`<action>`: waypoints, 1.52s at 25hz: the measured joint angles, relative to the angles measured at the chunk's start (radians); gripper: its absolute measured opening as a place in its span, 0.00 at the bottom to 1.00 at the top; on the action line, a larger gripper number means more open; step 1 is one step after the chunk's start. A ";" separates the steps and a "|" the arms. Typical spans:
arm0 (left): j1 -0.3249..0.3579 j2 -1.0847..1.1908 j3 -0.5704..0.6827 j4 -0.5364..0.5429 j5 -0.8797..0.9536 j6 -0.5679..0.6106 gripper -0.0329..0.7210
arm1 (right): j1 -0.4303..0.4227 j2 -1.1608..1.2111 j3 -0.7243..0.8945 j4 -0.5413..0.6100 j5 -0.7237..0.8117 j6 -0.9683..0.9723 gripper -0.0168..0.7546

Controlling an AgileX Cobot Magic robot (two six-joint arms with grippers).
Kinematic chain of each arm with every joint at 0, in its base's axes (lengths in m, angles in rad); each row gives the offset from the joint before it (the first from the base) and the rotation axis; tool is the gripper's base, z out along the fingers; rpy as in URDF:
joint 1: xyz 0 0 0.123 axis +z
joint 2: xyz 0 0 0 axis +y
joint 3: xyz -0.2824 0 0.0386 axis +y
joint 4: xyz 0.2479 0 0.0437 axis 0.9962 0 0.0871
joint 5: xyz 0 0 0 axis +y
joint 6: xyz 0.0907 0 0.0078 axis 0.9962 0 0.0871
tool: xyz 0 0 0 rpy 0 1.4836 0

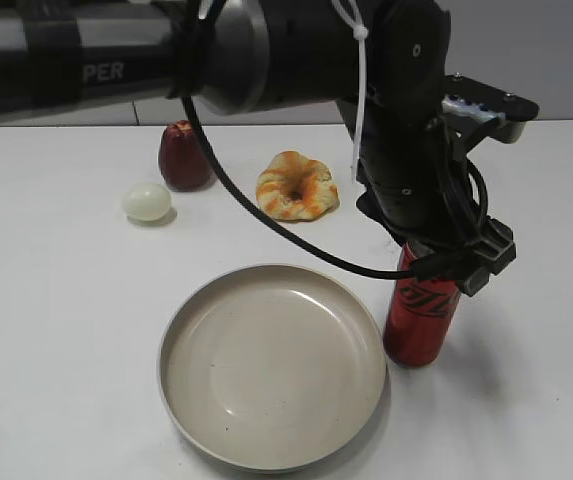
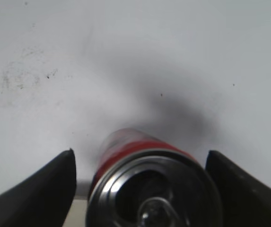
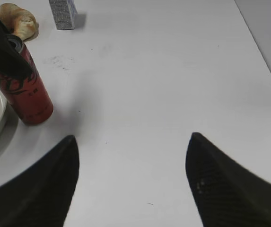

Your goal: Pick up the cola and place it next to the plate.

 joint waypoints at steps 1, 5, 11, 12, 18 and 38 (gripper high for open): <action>0.000 -0.010 0.000 0.001 0.002 0.000 0.92 | 0.000 0.000 0.000 0.000 0.000 0.000 0.72; 0.019 -0.098 -0.039 0.020 0.064 0.000 0.92 | 0.000 0.000 0.000 0.000 0.000 0.000 0.72; 0.176 -0.311 -0.103 0.106 0.214 -0.001 0.92 | 0.000 0.000 0.000 0.000 0.000 0.000 0.72; 0.225 -0.338 -0.104 0.115 0.232 -0.001 0.91 | 0.000 0.000 0.000 0.000 0.000 0.000 0.72; 0.545 -0.485 -0.012 0.133 0.252 -0.044 0.84 | 0.000 0.000 0.000 0.000 0.000 0.000 0.72; 0.879 -1.440 1.170 0.074 0.087 -0.060 0.82 | 0.000 0.000 0.000 0.000 0.000 0.000 0.72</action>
